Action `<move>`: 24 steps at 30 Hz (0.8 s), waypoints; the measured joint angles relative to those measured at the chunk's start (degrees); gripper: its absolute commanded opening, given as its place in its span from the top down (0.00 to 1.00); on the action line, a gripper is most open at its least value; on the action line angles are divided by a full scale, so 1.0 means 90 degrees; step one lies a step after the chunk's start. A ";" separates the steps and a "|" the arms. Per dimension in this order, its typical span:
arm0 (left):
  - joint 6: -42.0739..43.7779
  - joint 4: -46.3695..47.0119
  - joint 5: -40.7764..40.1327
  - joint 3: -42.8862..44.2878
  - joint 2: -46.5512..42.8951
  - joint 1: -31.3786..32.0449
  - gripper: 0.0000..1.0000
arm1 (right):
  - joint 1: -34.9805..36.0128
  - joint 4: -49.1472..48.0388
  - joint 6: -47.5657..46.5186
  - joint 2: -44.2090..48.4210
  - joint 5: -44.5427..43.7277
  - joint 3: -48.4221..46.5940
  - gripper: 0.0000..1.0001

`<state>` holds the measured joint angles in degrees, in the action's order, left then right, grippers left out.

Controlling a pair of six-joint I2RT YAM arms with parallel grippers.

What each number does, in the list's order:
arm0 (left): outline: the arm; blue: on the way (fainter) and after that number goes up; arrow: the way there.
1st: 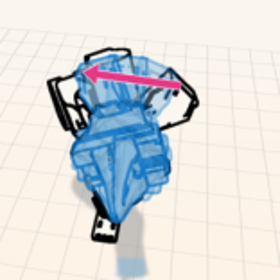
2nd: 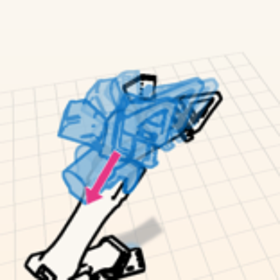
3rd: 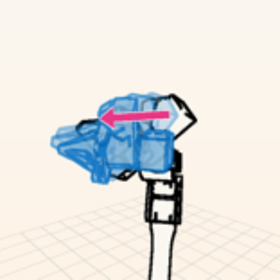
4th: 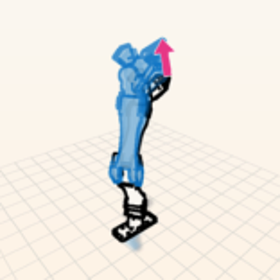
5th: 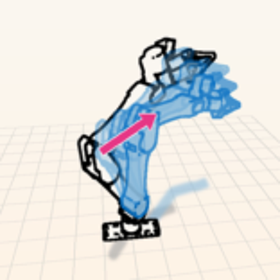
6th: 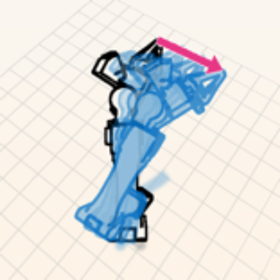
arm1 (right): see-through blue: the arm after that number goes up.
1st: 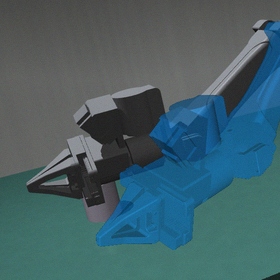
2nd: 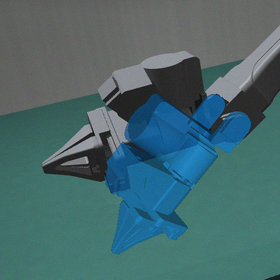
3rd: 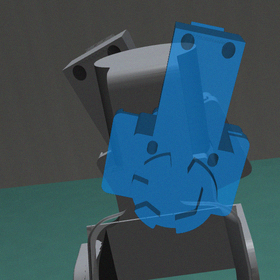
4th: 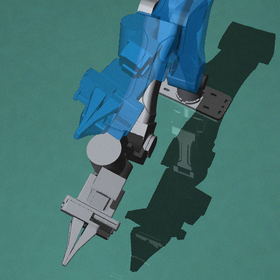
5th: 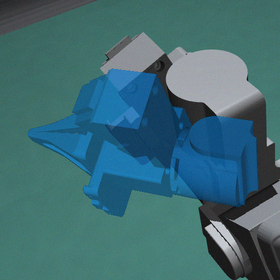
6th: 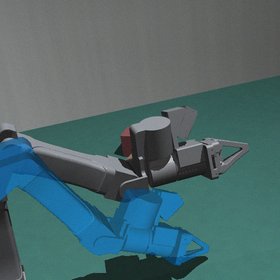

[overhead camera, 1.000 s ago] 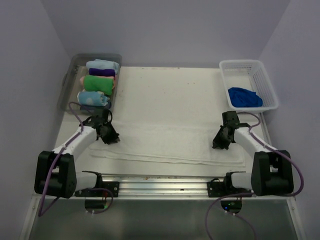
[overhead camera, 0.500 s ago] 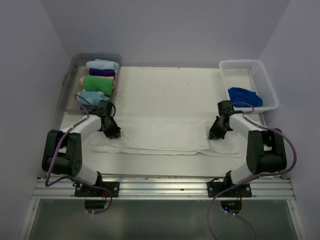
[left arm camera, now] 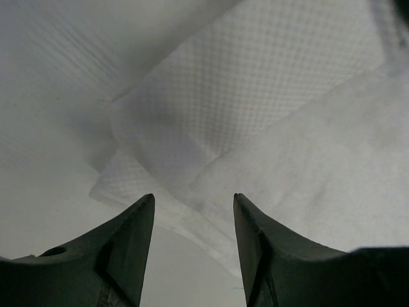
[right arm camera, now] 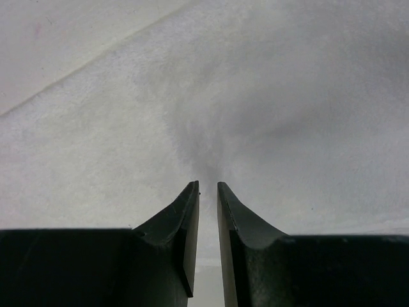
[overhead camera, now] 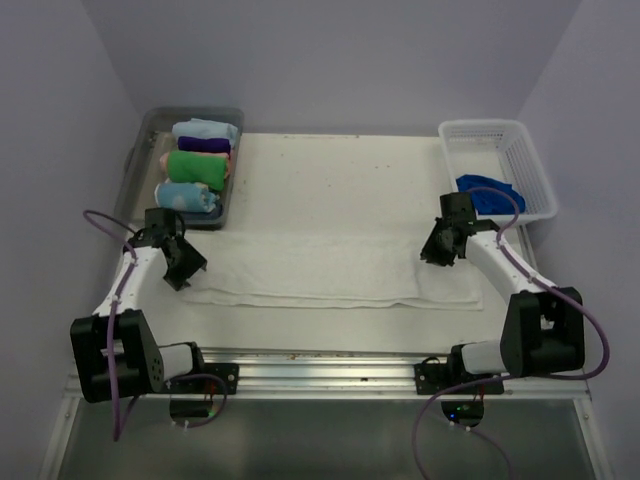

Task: Roll the towels
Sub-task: Fold the towel

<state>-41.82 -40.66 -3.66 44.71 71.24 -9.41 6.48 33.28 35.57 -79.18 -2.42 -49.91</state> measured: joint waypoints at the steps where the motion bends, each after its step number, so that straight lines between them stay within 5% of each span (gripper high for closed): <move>1: -0.0017 -0.0027 0.0039 -0.0146 0.0044 -0.0032 0.46 | 0.0000 0.0017 -0.0034 0.0036 -0.0012 0.0000 0.78; 17: -0.0243 0.0321 0.0202 -0.0670 0.0403 -0.0032 0.62 | 0.0000 0.0335 -0.0287 0.0211 -0.0291 0.0015 0.77; 24: -0.0257 0.0362 0.0175 -0.0673 0.0495 -0.0032 0.97 | 0.0000 0.0386 -0.0287 0.0284 -0.0338 0.0051 0.77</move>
<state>-44.14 -37.41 -2.09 38.65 75.70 -9.69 6.48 36.75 32.99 -76.62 -5.45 -49.45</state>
